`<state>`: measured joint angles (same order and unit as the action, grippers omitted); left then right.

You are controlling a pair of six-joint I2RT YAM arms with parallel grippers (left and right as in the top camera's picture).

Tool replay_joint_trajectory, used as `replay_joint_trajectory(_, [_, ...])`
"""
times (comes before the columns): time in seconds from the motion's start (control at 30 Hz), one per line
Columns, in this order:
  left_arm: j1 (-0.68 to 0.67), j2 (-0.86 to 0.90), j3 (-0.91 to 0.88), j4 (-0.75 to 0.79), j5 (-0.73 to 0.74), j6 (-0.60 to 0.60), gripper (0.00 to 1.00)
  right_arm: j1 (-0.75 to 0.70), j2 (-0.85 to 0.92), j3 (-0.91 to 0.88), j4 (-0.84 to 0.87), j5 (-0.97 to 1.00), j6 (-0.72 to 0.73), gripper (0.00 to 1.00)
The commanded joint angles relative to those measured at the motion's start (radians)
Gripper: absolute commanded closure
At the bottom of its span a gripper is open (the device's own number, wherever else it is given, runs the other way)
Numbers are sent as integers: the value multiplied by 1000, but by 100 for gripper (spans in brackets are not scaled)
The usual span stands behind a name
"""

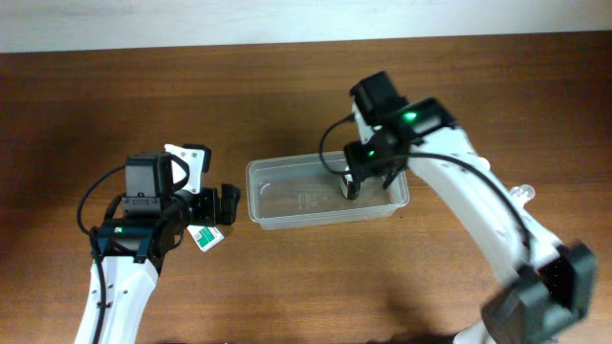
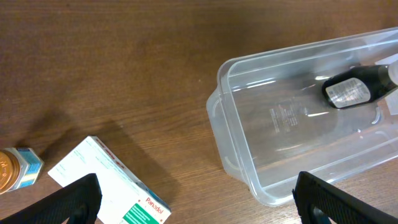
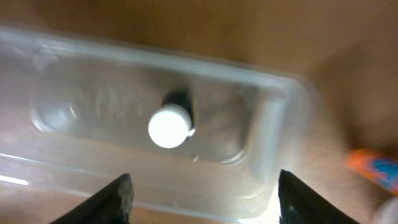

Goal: Pack container
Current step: 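Carry the brown bottle into the container and release it, then move the right gripper to the orange tube and grasp it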

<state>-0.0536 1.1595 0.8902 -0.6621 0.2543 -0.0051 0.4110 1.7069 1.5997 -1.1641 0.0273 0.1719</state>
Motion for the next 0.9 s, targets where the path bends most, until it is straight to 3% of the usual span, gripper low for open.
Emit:
replay_joint_trajectory(0.0, [-3, -3, 23, 3, 12, -2, 1, -44, -133, 87, -30, 133, 5, 18])
replay_joint_trajectory(0.23, [-3, -3, 23, 3, 12, -2, 0, -283, -205, 87, -100, 109, 4, 3])
replay_joint_trajectory(0.4, [-3, -3, 23, 3, 12, -2, 1, -446, -148, 85, -142, 47, -8, 3])
replay_joint_trajectory(0.87, [-3, -3, 23, 3, 12, -2, 0, -576, 119, 85, -166, 2, -37, 3])
